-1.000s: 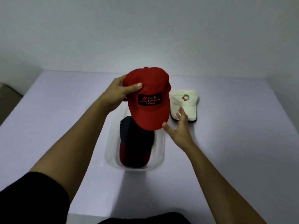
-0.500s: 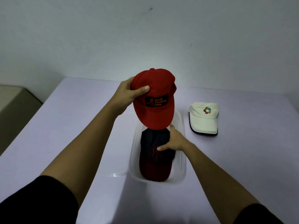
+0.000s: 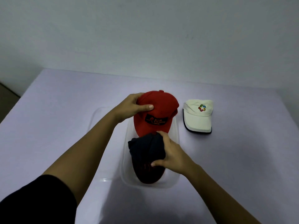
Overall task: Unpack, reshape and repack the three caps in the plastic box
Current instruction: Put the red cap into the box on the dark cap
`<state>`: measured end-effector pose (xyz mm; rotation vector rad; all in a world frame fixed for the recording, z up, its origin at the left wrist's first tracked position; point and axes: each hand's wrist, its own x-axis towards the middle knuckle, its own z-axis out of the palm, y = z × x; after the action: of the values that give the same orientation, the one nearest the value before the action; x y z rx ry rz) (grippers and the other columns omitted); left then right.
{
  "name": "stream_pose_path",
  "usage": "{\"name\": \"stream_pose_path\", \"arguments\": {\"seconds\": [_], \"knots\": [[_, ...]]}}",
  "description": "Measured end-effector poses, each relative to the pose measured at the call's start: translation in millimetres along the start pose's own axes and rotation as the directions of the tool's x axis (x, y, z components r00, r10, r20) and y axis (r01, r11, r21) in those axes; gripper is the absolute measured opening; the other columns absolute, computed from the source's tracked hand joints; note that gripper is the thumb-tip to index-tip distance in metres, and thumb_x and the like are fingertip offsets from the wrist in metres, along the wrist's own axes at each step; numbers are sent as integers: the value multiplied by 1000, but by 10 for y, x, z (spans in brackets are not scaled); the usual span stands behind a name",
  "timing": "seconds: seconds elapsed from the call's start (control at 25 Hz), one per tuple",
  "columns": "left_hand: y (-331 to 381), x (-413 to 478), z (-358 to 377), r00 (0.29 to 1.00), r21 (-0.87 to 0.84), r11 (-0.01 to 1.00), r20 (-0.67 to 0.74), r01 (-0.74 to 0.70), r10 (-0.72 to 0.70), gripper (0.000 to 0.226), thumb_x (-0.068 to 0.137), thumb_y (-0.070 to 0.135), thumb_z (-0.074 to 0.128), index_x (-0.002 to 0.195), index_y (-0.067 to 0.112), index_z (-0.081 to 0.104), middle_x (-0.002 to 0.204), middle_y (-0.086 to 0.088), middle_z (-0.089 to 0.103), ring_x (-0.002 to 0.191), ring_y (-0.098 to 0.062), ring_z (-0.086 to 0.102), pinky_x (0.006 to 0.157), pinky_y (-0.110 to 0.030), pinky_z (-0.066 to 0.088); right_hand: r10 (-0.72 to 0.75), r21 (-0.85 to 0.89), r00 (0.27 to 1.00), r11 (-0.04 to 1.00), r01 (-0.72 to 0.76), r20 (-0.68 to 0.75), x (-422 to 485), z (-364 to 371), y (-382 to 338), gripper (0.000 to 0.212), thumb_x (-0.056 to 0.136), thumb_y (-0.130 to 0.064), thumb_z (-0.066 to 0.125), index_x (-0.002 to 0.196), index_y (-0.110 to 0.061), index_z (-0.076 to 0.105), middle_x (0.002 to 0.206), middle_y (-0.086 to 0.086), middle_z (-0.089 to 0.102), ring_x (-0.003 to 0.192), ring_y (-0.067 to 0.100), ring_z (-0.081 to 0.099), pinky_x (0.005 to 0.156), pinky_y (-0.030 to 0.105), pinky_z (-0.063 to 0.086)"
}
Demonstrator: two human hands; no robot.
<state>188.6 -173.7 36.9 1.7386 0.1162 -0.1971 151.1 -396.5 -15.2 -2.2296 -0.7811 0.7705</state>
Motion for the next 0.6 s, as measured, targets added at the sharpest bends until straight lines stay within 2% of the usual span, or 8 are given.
{"name": "stream_pose_path", "arguments": {"seconds": [0.08,0.24,0.36,0.48,0.6], "knots": [[-211,-15,75,992,23,995,86,94,-95,39,84,17,69,122,17,60,113,-1,70,103,-14,68,88,-26,55,21,40,1000,999,-21,-4,21,-23,52,105,64,-34,83,140,-34,10,143,5,41,128,22,45,105,34,41],[-542,-71,189,963,-13,969,117,248,-245,28,86,18,67,114,20,64,102,0,72,91,-15,70,73,-23,55,33,76,999,996,-36,39,108,-145,100,104,62,-36,85,139,-31,15,136,2,47,121,16,49,101,30,44],[-689,-60,243,942,-51,949,149,310,-300,27,89,15,62,116,17,64,109,-3,71,99,-18,68,84,-28,55,40,59,996,997,-45,80,207,-213,126,106,62,-39,85,141,-27,16,136,3,46,123,18,48,102,33,44],[-797,-58,298,915,-152,904,118,400,-385,29,90,15,60,119,15,63,116,-7,69,107,-24,65,90,-33,53,94,20,992,995,-96,85,313,-207,185,117,61,-43,84,148,-24,9,150,6,30,136,23,34,111,38,34],[-808,-45,347,907,-188,889,22,417,-421,45,92,21,57,136,19,45,136,-6,54,117,-22,57,98,-34,47,206,8,974,978,-207,94,384,-190,222,125,62,-46,82,151,-21,-2,151,9,17,139,26,27,112,37,30]]}}
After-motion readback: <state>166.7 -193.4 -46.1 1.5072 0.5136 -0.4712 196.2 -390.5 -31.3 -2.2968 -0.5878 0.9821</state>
